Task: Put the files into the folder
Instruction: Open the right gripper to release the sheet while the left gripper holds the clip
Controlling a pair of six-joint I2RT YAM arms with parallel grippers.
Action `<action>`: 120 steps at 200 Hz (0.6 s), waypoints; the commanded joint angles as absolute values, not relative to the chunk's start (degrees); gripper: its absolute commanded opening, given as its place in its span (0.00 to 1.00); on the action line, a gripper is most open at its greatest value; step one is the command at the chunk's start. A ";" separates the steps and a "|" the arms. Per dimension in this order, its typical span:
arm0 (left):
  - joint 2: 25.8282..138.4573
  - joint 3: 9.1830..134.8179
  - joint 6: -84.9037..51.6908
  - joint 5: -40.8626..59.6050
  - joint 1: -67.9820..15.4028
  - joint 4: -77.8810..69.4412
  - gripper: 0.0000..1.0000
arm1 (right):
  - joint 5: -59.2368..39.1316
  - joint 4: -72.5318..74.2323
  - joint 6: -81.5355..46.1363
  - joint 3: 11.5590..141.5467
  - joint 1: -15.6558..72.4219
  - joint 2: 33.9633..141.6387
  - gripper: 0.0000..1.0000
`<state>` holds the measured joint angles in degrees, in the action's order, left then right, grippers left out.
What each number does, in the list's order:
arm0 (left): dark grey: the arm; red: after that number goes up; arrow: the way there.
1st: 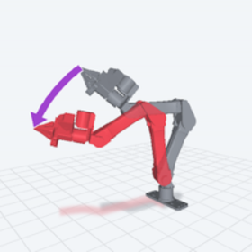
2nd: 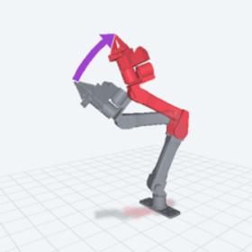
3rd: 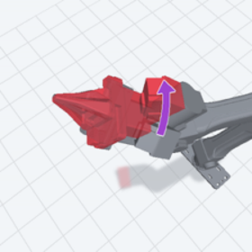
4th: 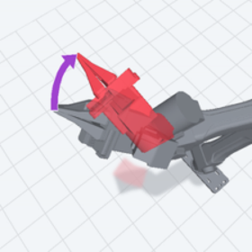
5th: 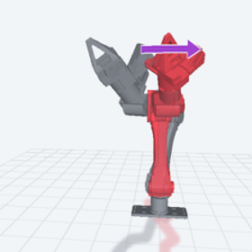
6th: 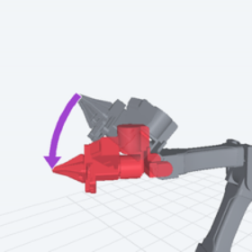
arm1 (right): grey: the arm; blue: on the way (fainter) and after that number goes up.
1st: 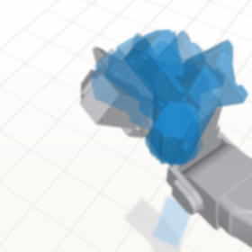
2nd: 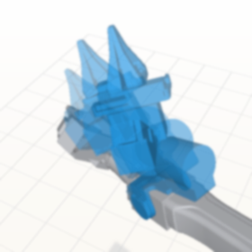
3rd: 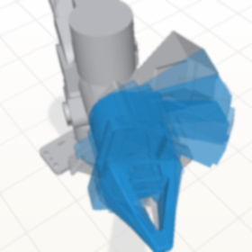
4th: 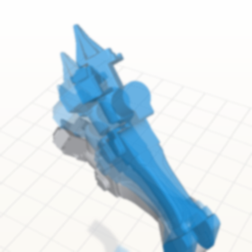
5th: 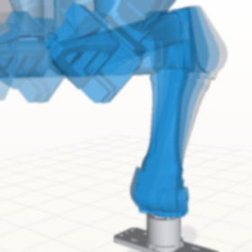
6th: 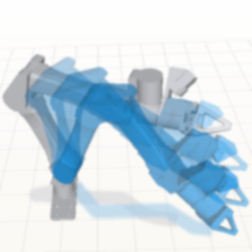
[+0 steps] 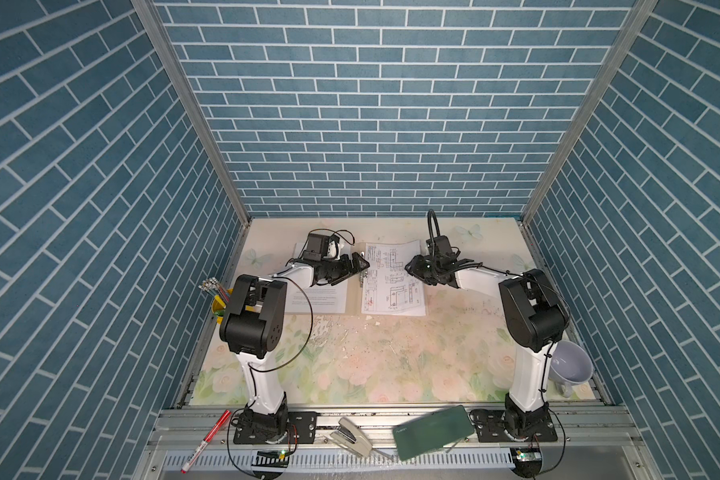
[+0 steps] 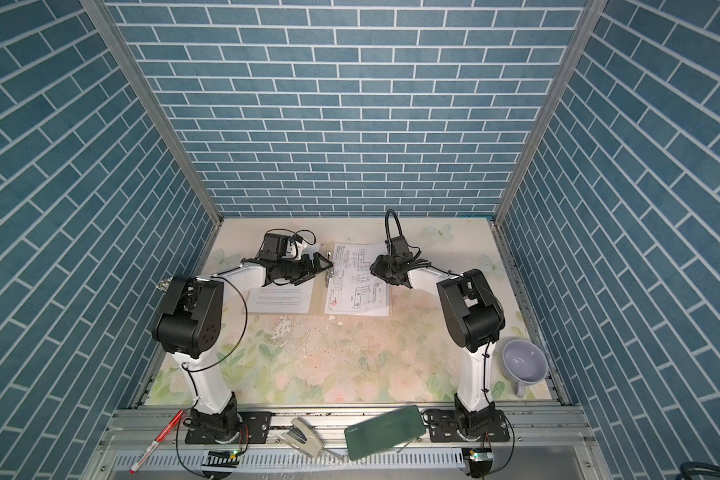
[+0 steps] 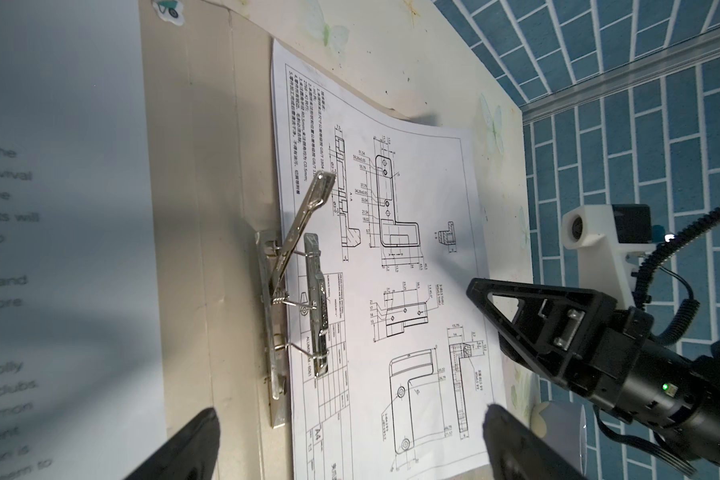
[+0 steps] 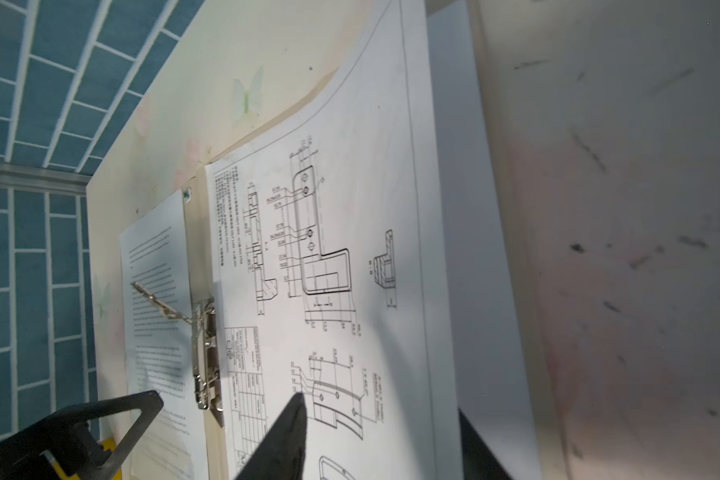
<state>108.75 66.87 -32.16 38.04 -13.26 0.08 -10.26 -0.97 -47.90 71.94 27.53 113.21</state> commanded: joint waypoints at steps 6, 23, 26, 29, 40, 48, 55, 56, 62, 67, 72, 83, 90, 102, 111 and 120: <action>110.30 65.77 -32.97 38.61 -13.80 -1.87 1.00 | -5.46 -7.43 -45.88 74.67 26.94 110.15 0.56; 110.73 65.64 -33.66 39.00 -14.03 -2.89 1.00 | -3.26 -11.30 -45.33 75.55 26.63 109.95 0.59; 110.86 65.70 -33.60 39.02 -14.12 -2.90 1.00 | -2.70 -12.17 -45.31 75.80 26.63 109.95 0.60; 110.98 65.78 -33.65 39.02 -14.19 -2.88 1.00 | -2.28 -12.89 -45.20 76.05 26.56 109.95 0.60; 111.31 65.94 -33.61 38.96 -14.56 -2.94 1.00 | -1.03 -15.08 -44.52 76.46 26.46 109.84 0.61; 111.46 66.05 -33.57 38.88 -14.76 -3.03 1.00 | 0.01 -16.27 -44.22 76.60 26.37 109.56 0.62; 111.77 66.09 -33.53 38.67 -14.93 -3.13 0.99 | 0.99 -17.25 -44.04 76.72 26.19 109.37 0.63; 111.78 66.09 -33.55 38.67 -14.93 -3.19 1.00 | 1.07 -17.42 -43.99 76.68 26.19 109.31 0.63; 111.93 66.18 -33.57 38.59 -15.03 -3.24 1.00 | 1.31 -17.88 -43.80 76.73 26.11 109.10 0.64; 112.12 66.25 -33.57 38.50 -15.10 -3.25 1.00 | 1.59 -18.28 -43.56 76.66 25.97 108.99 0.64; 112.30 66.26 -33.54 38.37 -15.12 -3.30 1.00 | 2.07 -18.76 -43.46 76.69 25.97 108.78 0.64; 112.73 66.40 -33.53 38.23 -15.20 -3.47 1.00 | 2.81 -19.75 -43.06 76.63 25.83 108.48 0.64; 113.13 66.52 -33.57 38.23 -15.20 -3.59 1.00 | 3.05 -20.31 -42.77 76.56 25.76 108.31 0.65; 113.83 66.86 -33.57 38.23 -15.35 -3.88 1.00 | 3.64 -21.12 -42.48 76.30 25.71 108.03 0.65; 114.23 67.08 -33.72 38.23 -15.41 -4.04 1.00 | 3.96 -21.44 -42.45 75.91 25.58 107.78 0.66; 114.51 67.15 -34.20 38.23 -15.64 -4.70 1.00 | 4.43 -21.58 -42.45 75.40 25.49 107.43 0.66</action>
<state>112.99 66.52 -33.80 38.44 -15.09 -2.90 1.32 -18.09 -44.42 74.19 25.85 109.95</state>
